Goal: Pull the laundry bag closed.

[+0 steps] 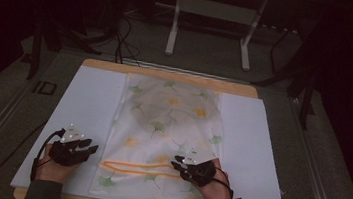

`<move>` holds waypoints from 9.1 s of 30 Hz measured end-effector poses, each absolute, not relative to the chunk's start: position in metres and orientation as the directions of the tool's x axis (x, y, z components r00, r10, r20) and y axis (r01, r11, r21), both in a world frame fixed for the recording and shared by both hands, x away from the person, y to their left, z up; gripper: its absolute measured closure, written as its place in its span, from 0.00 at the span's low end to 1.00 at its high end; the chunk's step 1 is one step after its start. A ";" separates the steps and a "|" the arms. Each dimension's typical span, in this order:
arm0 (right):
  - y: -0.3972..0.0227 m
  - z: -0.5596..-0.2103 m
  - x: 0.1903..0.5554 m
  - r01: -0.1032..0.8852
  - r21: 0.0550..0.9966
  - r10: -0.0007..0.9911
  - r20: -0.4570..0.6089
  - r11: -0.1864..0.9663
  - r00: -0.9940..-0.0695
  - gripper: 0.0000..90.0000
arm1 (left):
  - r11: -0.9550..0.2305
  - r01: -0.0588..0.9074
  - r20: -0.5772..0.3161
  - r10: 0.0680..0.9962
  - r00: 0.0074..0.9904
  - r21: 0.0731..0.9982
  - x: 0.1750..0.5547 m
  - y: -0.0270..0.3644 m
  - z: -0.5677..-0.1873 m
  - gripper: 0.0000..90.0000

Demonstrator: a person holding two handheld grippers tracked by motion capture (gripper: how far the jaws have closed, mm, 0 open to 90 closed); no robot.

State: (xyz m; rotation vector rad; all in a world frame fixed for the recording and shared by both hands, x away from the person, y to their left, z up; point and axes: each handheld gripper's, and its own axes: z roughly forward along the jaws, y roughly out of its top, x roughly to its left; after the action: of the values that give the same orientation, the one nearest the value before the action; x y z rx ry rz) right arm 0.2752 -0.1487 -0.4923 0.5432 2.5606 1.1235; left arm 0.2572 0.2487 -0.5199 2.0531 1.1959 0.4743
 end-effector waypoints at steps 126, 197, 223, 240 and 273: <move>0.046 -0.503 0.278 0.167 0.798 0.296 -0.015 0.579 -0.955 0.99 | -0.308 0.613 -0.107 0.832 0.545 0.728 0.258 0.249 -0.516 0.70; 0.031 -0.504 0.256 -0.003 0.815 0.207 -0.150 0.579 -0.967 0.97 | -0.081 0.773 -0.560 0.642 0.523 0.629 0.289 0.236 -0.518 0.99; 0.002 -0.506 0.263 0.032 0.772 0.210 -0.133 0.635 -0.969 0.89 | -0.114 0.681 -0.457 0.659 0.597 0.723 0.281 0.233 -0.506 0.99; 0.022 -0.501 0.273 0.020 0.678 0.133 -0.115 0.735 -0.984 0.81 | -0.139 0.648 -0.417 0.661 0.624 0.749 0.278 0.228 -0.500 0.99; 0.031 -0.505 0.269 0.026 0.669 0.173 -0.155 0.743 -0.973 1.00 | -0.127 0.667 -0.452 0.641 0.620 0.734 0.271 0.231 -0.502 0.91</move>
State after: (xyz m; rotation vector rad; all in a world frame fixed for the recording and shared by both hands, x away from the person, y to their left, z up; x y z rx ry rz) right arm 0.2689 0.0311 -0.5050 0.1580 2.7360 1.0449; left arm 0.2712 0.2315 -0.5019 1.8179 1.0546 -0.0316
